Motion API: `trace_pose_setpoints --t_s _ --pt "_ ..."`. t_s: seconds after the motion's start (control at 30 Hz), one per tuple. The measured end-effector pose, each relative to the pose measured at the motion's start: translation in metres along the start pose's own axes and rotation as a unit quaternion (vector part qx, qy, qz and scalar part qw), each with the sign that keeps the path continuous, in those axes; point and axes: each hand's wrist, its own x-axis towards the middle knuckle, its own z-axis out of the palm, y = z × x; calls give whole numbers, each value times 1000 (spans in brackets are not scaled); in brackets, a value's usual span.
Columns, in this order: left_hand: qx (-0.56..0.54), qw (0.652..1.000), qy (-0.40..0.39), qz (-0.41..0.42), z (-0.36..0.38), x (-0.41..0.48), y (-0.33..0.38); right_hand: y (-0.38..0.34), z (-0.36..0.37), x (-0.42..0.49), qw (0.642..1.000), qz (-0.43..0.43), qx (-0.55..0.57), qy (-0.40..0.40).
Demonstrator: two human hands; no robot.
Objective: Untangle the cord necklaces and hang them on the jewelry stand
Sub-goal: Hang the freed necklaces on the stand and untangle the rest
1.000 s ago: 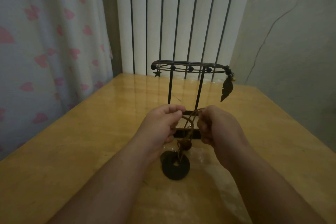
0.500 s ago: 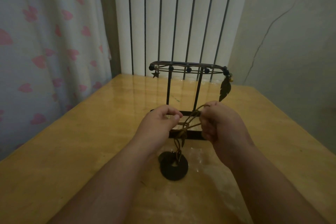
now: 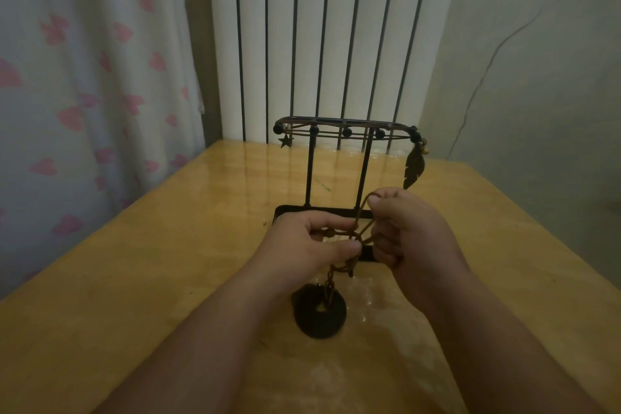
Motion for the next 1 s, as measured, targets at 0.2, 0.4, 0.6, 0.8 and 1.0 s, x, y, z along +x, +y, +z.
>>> trace_pose_setpoints --t_s 0.2,0.4,0.6,0.8,1.0 --pt "27 998 -36 32 -2 0 2 2 4 -3 996 -23 -83 -14" --pt "80 994 -52 43 1 0 3 0 4 -4 998 -35 -57 -15" --pt "146 986 -41 74 5 0 1 3 3 -2 998 -36 -52 20" --pt "111 989 -50 86 3 1 -2 2 4 -1 996 -39 -63 58" --pt "60 995 -12 73 2 2 1 3 3 1 994 -35 -68 76"
